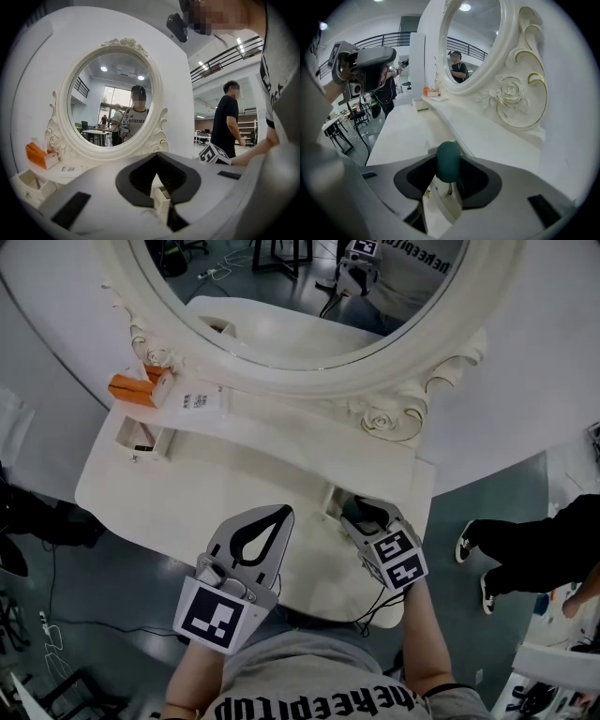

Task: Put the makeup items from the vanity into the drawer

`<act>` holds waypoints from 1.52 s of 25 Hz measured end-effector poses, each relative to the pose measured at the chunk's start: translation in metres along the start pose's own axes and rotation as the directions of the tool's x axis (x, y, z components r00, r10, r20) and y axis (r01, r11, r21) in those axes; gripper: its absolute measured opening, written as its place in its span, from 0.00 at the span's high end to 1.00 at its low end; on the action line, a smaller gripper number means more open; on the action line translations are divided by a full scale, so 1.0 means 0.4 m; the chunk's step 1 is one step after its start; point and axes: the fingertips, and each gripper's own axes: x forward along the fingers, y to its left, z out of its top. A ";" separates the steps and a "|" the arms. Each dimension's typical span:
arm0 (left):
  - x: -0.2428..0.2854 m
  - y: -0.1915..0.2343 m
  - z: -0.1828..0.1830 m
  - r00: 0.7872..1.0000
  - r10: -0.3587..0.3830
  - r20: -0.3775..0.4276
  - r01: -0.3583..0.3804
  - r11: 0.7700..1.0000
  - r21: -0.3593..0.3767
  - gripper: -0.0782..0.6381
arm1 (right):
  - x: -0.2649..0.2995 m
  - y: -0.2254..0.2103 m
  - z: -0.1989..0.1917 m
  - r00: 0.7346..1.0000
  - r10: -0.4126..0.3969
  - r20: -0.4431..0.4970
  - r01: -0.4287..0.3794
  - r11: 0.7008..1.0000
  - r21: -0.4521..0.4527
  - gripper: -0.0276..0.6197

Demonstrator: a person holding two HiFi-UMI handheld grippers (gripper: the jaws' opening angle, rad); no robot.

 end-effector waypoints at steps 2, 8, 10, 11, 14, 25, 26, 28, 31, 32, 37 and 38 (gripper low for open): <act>-0.003 0.001 0.001 1.000 -0.001 0.000 0.001 1.000 0.001 0.87 | -0.002 -0.004 0.000 1.000 -0.013 0.002 0.013 1.000 0.010 0.65; -0.012 0.006 0.002 1.000 -0.008 0.003 0.008 1.000 0.000 0.87 | -0.005 -0.010 -0.002 0.999 -0.033 0.002 0.033 0.999 0.040 0.60; -0.015 0.008 0.004 1.000 -0.012 0.006 0.012 1.000 0.001 0.87 | -0.005 -0.008 -0.005 0.999 -0.033 -0.005 0.034 0.998 0.047 0.59; -0.016 0.008 0.006 1.000 -0.014 0.007 0.014 1.000 0.003 0.87 | -0.006 -0.007 -0.005 0.999 -0.035 -0.005 0.036 0.998 0.051 0.59; -0.017 0.010 0.008 1.000 -0.023 0.006 0.023 1.000 0.006 0.87 | -0.009 -0.010 -0.004 0.999 -0.048 0.001 0.048 0.997 0.065 0.58; -0.008 0.012 0.017 0.997 -0.076 0.004 0.076 0.997 0.011 0.87 | -0.032 -0.013 0.015 0.996 -0.064 0.058 0.053 0.983 0.173 0.58; -0.007 0.011 0.017 0.996 -0.084 0.004 0.084 0.996 0.012 0.87 | -0.037 -0.012 0.021 0.995 -0.071 0.070 0.057 0.982 0.181 0.64; -0.004 0.009 0.019 0.995 -0.102 0.005 0.102 0.995 0.017 0.87 | -0.051 -0.014 0.033 0.990 -0.103 0.095 0.083 0.977 0.197 0.75; 0.000 0.006 0.024 0.991 -0.135 0.004 0.135 0.991 0.025 0.87 | -0.070 -0.009 0.049 0.983 -0.133 0.126 0.102 0.968 0.227 0.87; 0.002 0.004 0.025 0.989 -0.147 0.005 0.147 0.989 0.028 0.87 | -0.076 -0.005 0.053 0.981 -0.139 0.137 0.103 0.965 0.240 0.89; 0.007 -0.004 0.032 0.979 -0.206 0.005 0.205 0.978 0.036 0.87 | -0.110 0.018 0.078 0.968 -0.173 0.184 0.116 0.952 0.284 0.94; 0.007 -0.006 0.034 0.976 -0.218 0.005 0.218 0.975 0.037 0.87 | -0.118 0.023 0.085 0.964 -0.179 0.195 0.117 0.950 0.291 0.94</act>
